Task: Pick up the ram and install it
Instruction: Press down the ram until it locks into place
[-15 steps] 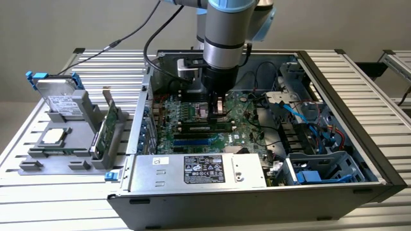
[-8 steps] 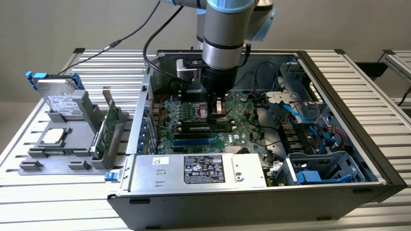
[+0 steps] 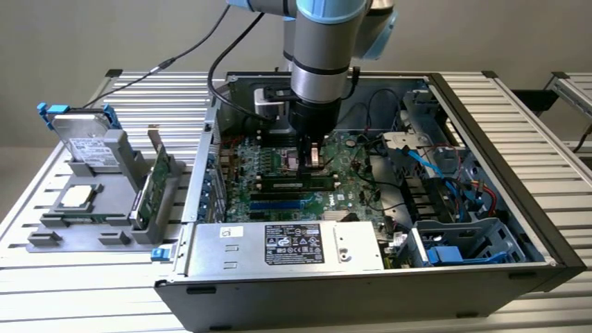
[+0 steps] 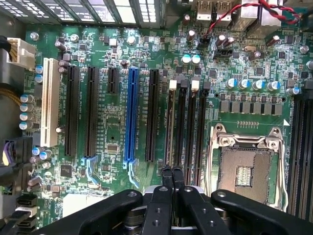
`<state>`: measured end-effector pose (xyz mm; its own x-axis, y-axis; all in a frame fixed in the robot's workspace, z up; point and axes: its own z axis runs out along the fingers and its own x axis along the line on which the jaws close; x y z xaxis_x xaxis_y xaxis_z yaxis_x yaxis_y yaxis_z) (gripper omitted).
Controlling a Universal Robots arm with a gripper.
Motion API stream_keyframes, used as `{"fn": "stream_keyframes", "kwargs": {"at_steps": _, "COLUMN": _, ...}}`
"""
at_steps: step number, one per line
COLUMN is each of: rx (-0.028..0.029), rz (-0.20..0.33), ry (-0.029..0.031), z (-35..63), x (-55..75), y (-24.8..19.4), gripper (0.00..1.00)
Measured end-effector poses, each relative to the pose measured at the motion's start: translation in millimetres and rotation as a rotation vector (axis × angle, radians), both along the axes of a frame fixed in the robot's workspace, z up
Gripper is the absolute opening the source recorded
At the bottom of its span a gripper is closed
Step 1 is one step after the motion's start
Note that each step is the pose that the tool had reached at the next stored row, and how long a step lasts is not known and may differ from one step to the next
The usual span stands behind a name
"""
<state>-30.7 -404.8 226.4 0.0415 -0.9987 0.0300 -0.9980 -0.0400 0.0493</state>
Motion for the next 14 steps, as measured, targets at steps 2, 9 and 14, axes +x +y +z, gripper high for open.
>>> {"fn": "stream_keyframes", "kwargs": {"at_steps": 2, "rx": -0.0009, "rz": 0.0, "ry": 0.0006, "z": -1.1, "x": -0.1, "y": 0.1, "gripper": 0.1}}
{"fn": "stream_keyframes", "kwargs": {"at_steps": 9, "rx": 0.0015, "rz": 0.0, "ry": -0.001, "z": 3.5, "x": 0.0, "y": 0.6, "gripper": 0.1}}
{"fn": "stream_keyframes", "kwargs": {"at_steps": 14, "rx": -0.0008, "rz": 0.0, "ry": 0.0001, "z": 12.7, "x": -0.1, "y": 0.3, "gripper": 0.1}}
